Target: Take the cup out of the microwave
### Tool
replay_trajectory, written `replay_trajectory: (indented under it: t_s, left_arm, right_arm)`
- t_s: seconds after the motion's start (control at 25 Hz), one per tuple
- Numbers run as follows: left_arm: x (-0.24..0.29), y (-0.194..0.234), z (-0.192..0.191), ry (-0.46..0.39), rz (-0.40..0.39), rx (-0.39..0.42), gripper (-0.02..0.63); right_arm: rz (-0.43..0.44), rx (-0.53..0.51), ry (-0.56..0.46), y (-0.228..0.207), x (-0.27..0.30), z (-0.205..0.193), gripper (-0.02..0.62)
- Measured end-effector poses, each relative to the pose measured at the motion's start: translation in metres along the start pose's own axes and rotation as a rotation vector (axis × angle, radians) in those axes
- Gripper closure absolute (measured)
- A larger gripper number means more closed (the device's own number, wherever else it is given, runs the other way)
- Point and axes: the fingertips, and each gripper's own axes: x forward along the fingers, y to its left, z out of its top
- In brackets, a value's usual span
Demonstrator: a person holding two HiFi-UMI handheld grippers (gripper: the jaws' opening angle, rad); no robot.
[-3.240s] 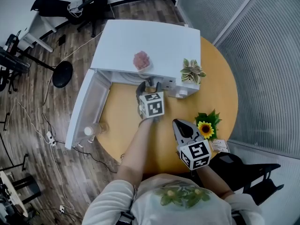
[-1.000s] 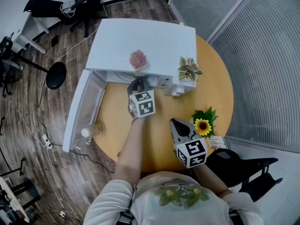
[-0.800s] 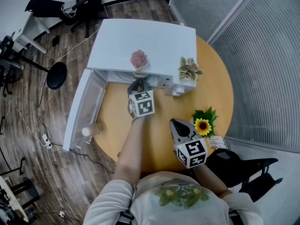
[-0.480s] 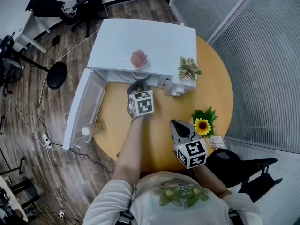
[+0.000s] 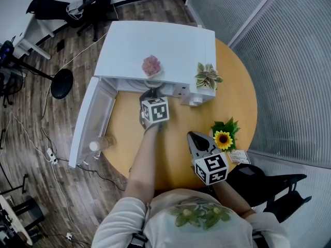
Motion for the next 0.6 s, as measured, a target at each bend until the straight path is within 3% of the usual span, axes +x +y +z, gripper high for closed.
replay_trajectory:
  t_s: [0.6]
  left_arm:
    - [-0.012,0.003,-0.006,-0.049,-0.001,-0.026,0.551]
  right_arm:
    - [-0.001,-0.002,-0.007,0.002,-0.002,0.003,0.577]
